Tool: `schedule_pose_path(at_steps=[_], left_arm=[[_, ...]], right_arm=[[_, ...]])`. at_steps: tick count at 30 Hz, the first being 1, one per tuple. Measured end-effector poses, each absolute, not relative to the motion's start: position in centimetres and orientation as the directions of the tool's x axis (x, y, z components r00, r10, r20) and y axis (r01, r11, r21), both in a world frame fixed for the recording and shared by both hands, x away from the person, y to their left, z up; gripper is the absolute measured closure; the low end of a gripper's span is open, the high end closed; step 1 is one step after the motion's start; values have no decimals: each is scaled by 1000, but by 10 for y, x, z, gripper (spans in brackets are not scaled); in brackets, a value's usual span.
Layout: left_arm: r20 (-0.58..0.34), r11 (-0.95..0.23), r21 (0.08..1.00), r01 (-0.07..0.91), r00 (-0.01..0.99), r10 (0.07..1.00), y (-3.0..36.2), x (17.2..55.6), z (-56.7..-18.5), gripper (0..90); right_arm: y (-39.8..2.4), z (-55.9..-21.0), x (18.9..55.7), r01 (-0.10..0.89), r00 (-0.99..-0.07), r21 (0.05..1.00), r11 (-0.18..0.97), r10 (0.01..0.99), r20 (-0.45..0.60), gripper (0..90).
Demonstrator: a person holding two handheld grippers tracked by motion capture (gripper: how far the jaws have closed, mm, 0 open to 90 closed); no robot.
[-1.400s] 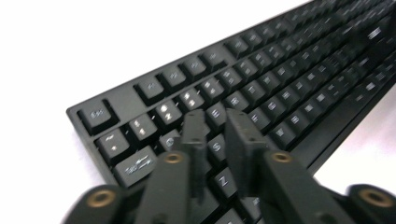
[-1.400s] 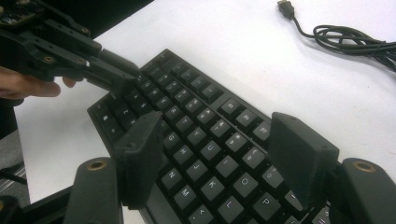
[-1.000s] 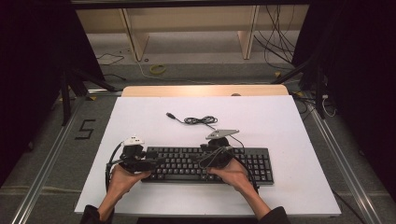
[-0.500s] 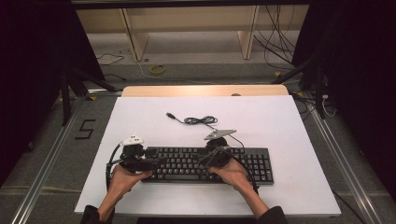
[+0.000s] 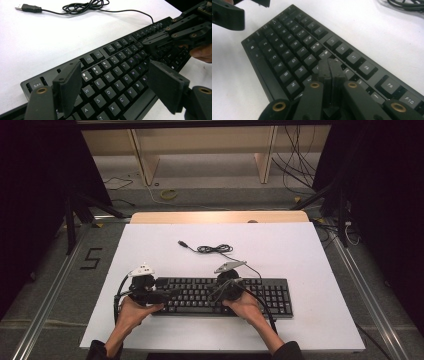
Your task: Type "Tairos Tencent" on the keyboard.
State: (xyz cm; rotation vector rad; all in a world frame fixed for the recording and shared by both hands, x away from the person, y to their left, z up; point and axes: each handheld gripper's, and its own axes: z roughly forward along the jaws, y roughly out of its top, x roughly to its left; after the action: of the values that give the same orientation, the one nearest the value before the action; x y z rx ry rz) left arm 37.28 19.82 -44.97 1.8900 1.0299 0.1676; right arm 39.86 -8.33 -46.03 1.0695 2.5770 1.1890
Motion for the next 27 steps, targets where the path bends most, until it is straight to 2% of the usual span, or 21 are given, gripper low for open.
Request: schedule_pose_path(at_steps=[27], left_arm=[[-294, -201, 788, 582, 641, 709, 197, 373, -451, 254]], right_arm=[[-75, -476, 404, 565, -743, 672, 479, 650, 161, 900]])
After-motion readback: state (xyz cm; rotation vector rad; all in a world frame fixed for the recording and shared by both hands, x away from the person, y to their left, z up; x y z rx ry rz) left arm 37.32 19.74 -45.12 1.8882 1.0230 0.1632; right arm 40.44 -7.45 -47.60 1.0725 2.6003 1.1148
